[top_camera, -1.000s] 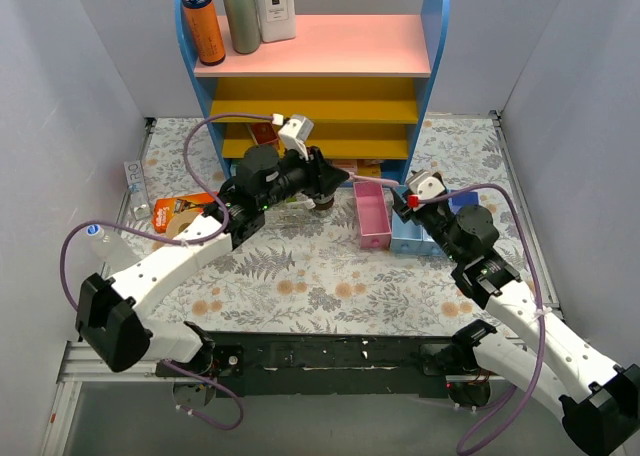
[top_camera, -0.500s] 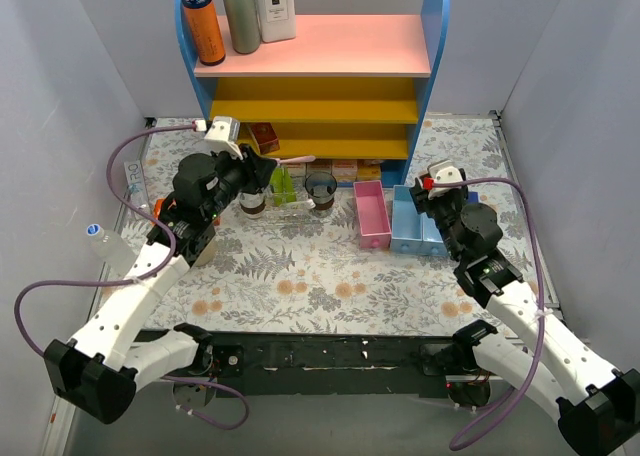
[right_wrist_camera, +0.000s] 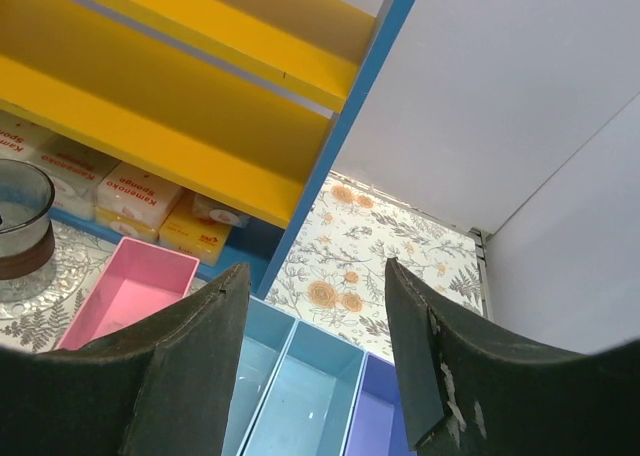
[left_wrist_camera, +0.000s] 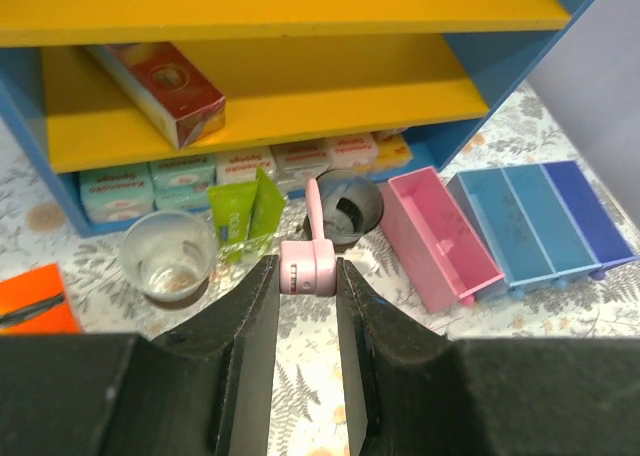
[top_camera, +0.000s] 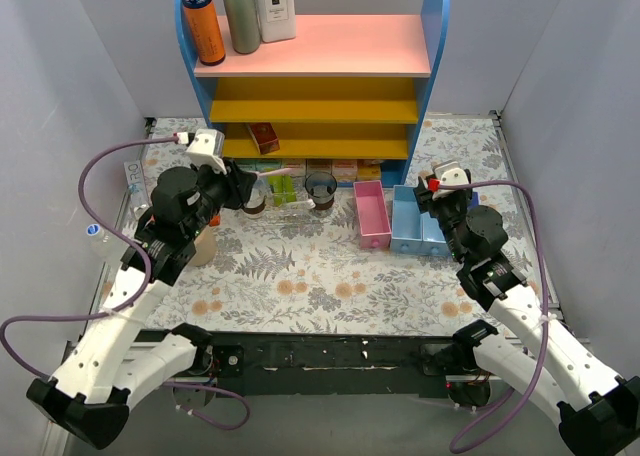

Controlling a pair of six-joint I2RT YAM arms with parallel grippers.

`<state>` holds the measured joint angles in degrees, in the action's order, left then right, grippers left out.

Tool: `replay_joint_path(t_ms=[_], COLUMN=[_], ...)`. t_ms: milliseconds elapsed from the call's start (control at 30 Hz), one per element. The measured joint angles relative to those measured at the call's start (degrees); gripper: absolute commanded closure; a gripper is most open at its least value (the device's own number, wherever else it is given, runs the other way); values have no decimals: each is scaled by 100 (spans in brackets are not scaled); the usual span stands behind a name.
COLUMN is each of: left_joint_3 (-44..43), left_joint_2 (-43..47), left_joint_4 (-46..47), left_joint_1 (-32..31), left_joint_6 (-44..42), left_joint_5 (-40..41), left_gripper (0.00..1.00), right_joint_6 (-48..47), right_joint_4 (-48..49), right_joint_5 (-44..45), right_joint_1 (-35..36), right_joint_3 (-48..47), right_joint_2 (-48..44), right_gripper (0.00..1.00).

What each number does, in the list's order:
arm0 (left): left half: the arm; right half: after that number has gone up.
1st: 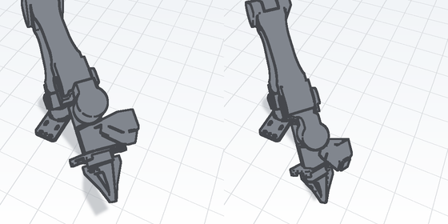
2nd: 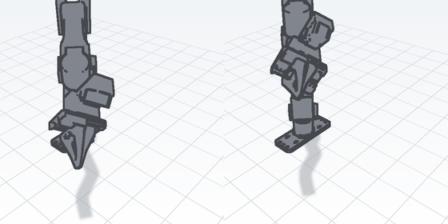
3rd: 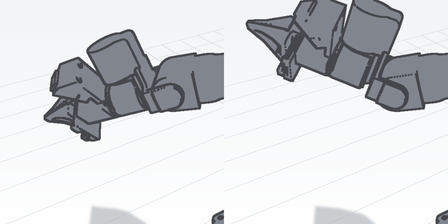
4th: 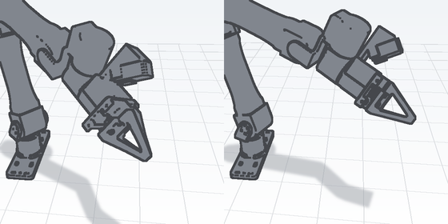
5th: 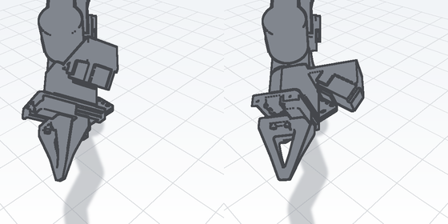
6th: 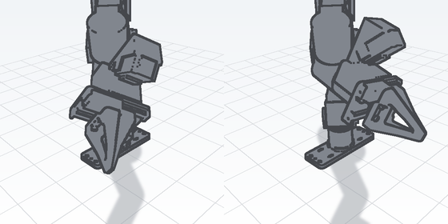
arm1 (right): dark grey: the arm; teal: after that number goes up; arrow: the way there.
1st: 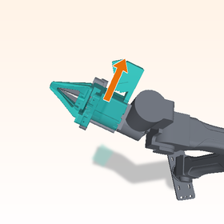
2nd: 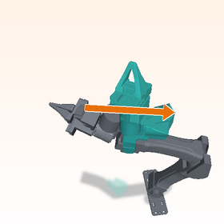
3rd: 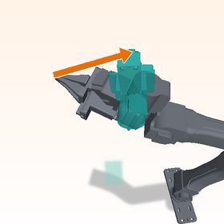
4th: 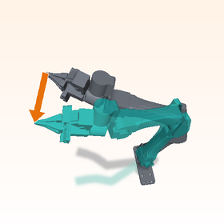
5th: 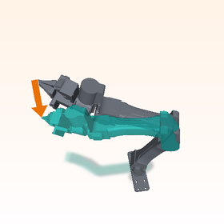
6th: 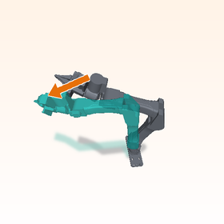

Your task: Prepare toiletry sets of a toothbrush and toothpaste on the tray

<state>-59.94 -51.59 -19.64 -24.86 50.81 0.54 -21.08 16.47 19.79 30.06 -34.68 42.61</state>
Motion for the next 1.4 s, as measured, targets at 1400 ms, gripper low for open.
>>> replay_joint_path(t_ms=[1400], left_joint_3=[1139], left_joint_2=[-120], left_joint_4=[234], left_joint_1=[354], left_joint_6=[-157], left_joint_5=[299], left_gripper=[100], right_joint_6=[168], right_joint_4=[-26], right_joint_5=[-238], right_joint_1=[-2], right_joint_3=[160], right_joint_2=[-398], right_gripper=[36])
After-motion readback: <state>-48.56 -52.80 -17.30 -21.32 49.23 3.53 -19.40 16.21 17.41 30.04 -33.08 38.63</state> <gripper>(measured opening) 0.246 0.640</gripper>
